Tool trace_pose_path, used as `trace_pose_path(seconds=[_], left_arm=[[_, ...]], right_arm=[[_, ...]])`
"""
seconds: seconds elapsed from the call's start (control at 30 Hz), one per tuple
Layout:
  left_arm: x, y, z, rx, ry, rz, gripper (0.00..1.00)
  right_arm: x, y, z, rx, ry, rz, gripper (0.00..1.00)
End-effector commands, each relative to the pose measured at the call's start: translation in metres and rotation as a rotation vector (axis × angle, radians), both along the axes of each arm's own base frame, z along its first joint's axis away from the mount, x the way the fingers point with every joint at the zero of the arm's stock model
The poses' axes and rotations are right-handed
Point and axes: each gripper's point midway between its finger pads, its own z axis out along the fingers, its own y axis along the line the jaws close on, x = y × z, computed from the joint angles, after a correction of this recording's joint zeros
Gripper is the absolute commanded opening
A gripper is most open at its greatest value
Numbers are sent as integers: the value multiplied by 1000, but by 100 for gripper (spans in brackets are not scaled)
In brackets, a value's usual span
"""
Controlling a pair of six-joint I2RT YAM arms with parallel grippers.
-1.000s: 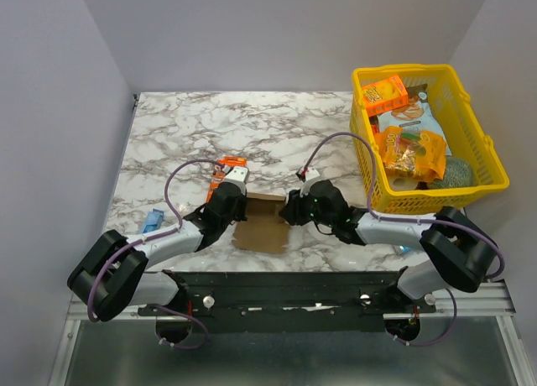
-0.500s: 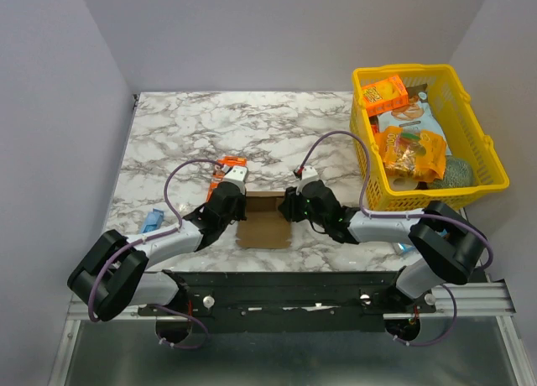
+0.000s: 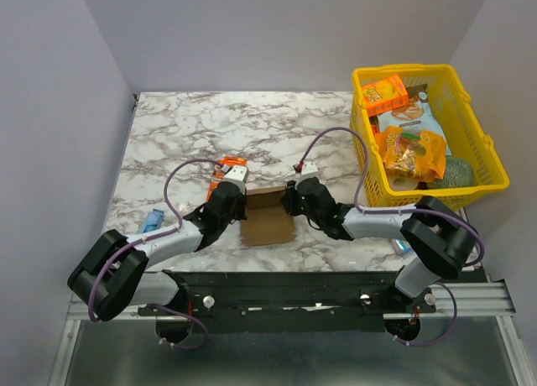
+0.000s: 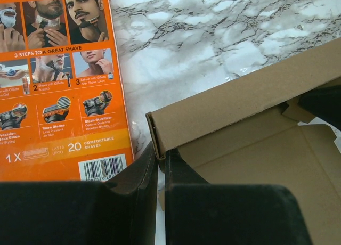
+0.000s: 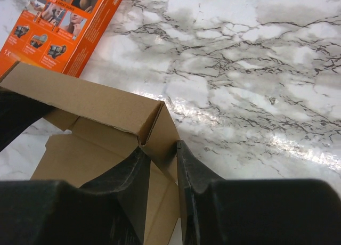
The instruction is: Fold the paper box
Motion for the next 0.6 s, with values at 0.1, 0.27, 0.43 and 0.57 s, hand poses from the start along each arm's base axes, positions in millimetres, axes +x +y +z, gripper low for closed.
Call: trace_pose_path(seconds=[0.1, 0.27, 0.43, 0.57], left_arm=[[-8, -16, 6, -77, -1, -65, 0], [-9, -14, 10, -88, -18, -57, 0], [-9, -15, 13, -94, -30, -56, 0], [-10, -14, 14, -85, -32, -51, 0]], right_arm=[[22, -10, 8, -8, -33, -158, 27], [27, -21, 1, -41, -12, -242, 22], [32, -29, -1, -82, -7, -312, 3], [31, -35, -6, -131, 6, -361, 1]])
